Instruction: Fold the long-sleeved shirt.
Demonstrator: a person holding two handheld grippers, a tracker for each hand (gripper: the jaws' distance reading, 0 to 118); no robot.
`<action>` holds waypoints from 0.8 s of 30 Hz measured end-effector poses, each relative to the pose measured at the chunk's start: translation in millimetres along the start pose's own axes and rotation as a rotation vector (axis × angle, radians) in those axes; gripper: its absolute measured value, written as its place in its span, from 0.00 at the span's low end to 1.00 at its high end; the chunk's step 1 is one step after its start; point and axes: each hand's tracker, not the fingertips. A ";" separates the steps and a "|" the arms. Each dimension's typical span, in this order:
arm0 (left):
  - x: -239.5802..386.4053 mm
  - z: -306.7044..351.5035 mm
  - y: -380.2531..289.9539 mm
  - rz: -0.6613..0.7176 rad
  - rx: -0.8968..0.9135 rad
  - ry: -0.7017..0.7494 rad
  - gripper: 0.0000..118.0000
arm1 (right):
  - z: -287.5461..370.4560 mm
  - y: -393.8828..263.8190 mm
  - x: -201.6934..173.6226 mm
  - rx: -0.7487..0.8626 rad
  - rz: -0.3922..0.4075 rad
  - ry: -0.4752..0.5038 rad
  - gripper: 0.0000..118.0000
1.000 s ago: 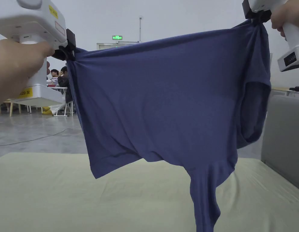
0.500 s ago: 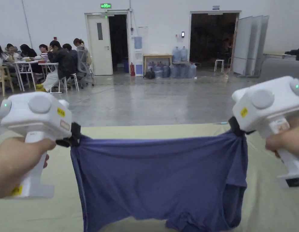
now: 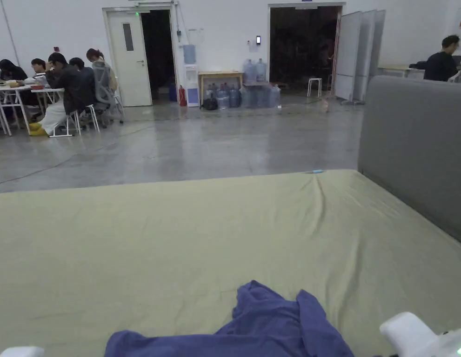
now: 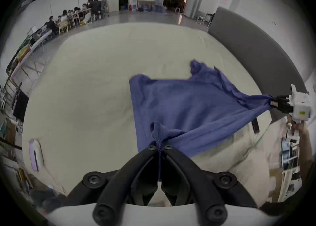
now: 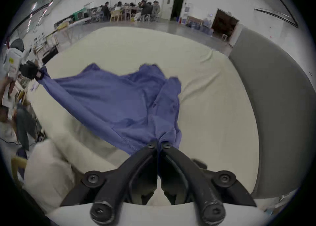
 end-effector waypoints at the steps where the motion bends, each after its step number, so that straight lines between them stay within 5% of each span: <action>1: 1.7 -3.7 -16.4 -0.002 -0.021 0.013 0.00 | -1.5 -14.8 -6.1 -0.011 -0.007 0.002 0.00; 14: -7.3 -57.1 -117.1 0.042 -0.160 0.024 0.00 | -54.9 -104.6 -47.1 -0.283 -0.036 0.021 0.00; 24: -12.0 -98.1 -139.1 0.114 -0.226 0.051 0.00 | -108.9 -114.4 -37.6 -0.395 -0.170 0.039 0.01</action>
